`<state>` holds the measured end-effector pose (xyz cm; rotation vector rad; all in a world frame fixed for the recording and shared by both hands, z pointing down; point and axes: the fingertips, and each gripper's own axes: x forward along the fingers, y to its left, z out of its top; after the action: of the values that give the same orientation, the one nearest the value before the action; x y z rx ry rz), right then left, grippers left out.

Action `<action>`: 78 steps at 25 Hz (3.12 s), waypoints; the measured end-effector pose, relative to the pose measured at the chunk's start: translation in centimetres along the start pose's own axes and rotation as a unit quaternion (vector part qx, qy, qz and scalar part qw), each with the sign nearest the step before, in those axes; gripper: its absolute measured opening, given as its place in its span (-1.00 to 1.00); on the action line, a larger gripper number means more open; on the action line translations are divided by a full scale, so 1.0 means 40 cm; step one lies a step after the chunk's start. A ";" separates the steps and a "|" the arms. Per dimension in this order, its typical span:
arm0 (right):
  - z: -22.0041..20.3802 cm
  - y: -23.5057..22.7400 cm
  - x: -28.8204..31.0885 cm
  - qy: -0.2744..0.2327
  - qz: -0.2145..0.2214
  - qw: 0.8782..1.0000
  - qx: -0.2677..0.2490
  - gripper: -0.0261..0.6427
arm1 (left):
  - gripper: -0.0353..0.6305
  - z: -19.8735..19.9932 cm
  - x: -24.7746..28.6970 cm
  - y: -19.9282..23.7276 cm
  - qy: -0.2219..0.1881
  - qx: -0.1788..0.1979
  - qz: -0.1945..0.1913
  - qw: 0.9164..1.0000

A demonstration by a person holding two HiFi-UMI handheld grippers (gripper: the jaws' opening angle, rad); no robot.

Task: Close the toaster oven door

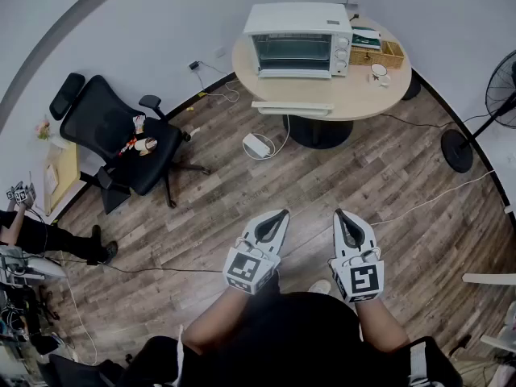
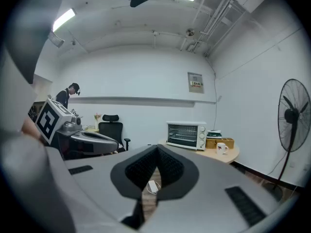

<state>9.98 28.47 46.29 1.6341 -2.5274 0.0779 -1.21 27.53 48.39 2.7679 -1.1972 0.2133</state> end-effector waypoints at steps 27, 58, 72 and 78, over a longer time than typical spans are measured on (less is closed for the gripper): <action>0.148 0.102 0.341 -0.030 -0.007 0.999 0.015 -0.93 | -0.88 0.016 0.035 0.375 0.012 -0.012 -0.023 1.000; 0.206 -0.141 0.687 -0.039 -0.058 0.998 0.003 -0.93 | -0.88 0.103 0.314 0.718 0.034 0.025 -0.009 0.999; 0.191 -0.357 0.834 -0.019 -0.013 1.000 0.007 -0.93 | -0.88 0.128 0.554 0.759 0.039 0.017 0.014 0.999; 0.176 -0.422 0.878 -0.014 0.011 1.000 0.002 -0.93 | -0.88 0.143 0.621 0.762 0.024 0.018 0.034 0.999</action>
<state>10.55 -11.04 43.67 1.6201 -2.5666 0.0628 -6.16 -11.90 48.72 2.7387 -1.2885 0.3093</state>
